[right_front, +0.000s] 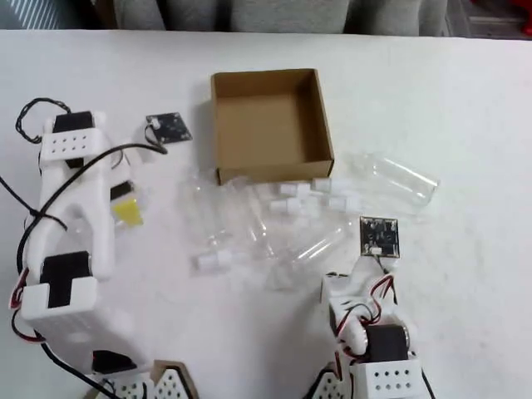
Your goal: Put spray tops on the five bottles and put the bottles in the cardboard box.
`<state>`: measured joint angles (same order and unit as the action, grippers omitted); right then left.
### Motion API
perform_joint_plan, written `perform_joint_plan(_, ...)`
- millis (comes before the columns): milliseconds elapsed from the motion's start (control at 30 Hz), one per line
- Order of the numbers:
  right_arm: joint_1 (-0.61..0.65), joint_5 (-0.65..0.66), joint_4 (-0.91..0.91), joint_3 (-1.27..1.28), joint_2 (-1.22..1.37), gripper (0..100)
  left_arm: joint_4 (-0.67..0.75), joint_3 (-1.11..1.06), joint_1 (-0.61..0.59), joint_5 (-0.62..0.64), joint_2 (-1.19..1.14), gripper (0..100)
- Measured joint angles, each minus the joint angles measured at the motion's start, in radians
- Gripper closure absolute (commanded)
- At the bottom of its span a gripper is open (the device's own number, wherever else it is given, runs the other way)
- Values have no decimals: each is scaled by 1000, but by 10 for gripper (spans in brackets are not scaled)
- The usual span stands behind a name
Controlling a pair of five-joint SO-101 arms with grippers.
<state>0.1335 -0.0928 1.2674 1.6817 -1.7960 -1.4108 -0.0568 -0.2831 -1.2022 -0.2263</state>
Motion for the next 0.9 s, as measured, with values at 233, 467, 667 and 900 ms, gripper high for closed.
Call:
perform_joint_plan(233,0,0,0,0,0,982,86,-32,-2,0,0,706)
perform_joint_plan(467,0,0,0,0,0,982,104,-35,-9,0,0,706)
perform_joint_plan(667,0,0,0,0,0,982,120,-75,-12,0,0,705)
perform_joint_plan(900,0,0,0,0,0,982,166,-89,-12,0,0,705)
